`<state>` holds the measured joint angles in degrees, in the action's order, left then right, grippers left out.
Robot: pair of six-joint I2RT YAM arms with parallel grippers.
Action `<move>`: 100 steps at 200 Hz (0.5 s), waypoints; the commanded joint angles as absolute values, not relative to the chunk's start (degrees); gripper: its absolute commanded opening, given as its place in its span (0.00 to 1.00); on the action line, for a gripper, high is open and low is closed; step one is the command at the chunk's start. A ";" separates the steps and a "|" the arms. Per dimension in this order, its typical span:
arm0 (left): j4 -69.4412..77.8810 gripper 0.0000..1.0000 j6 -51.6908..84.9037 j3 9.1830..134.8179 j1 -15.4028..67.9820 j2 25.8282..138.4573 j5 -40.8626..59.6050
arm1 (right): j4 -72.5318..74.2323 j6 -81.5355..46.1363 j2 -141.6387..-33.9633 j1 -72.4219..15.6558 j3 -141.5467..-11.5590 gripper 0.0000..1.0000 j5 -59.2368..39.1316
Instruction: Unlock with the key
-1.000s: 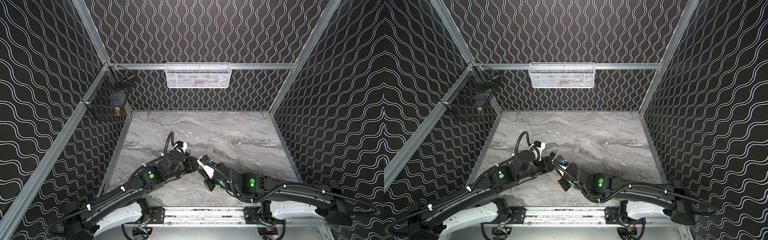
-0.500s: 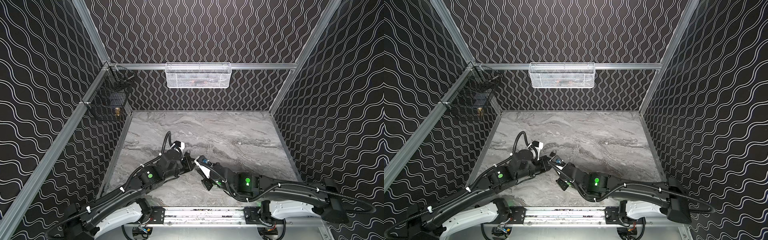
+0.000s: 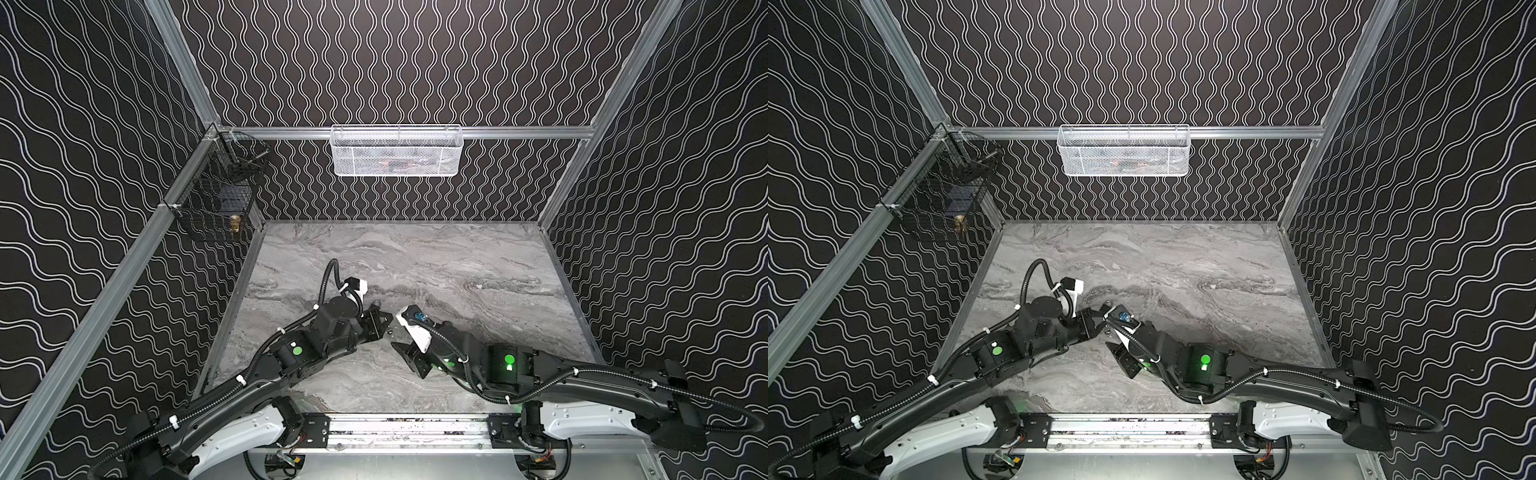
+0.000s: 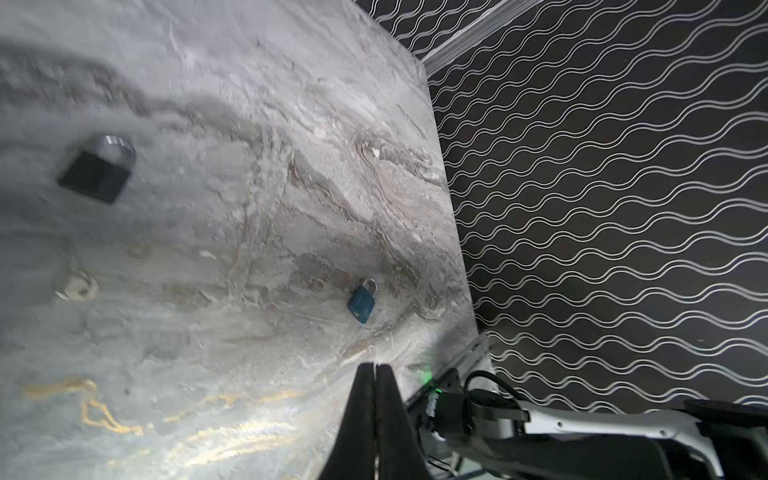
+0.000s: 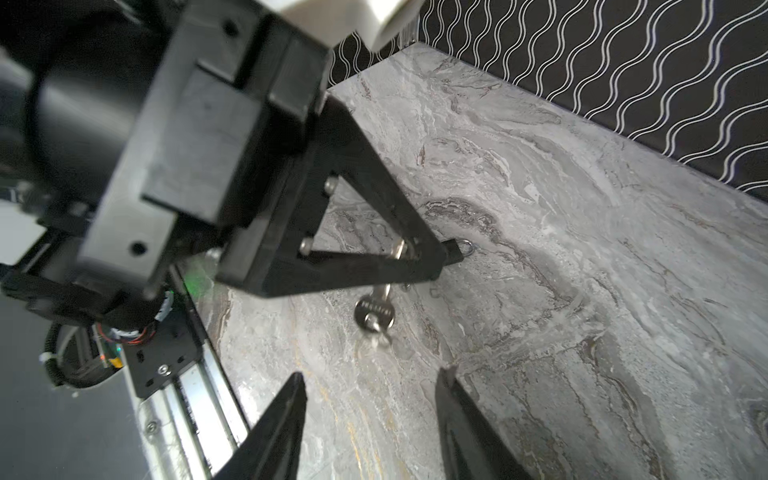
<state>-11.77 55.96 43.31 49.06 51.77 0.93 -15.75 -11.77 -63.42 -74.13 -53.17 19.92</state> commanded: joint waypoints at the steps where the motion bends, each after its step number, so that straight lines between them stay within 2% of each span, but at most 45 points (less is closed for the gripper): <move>1: -7.00 0.00 46.75 44.12 48.43 51.14 0.56 | -17.49 -17.94 -60.99 -70.83 -53.89 0.56 10.63; 16: -1.58 0.00 41.32 43.17 48.47 50.32 3.17 | -15.64 -21.57 -58.55 -66.26 -52.74 0.57 1.34; 46: 2.02 0.00 36.37 42.74 48.34 49.74 1.54 | -11.17 -28.85 -54.04 -56.83 -51.10 0.57 -14.02; 77: 2.15 0.00 32.95 44.65 48.33 49.66 2.24 | -6.98 -33.93 -54.02 -49.92 -50.71 0.58 -23.40; 100: 6.07 0.00 33.68 43.56 48.33 48.99 4.41 | -3.57 -34.39 -55.19 -48.27 -50.62 0.57 -27.40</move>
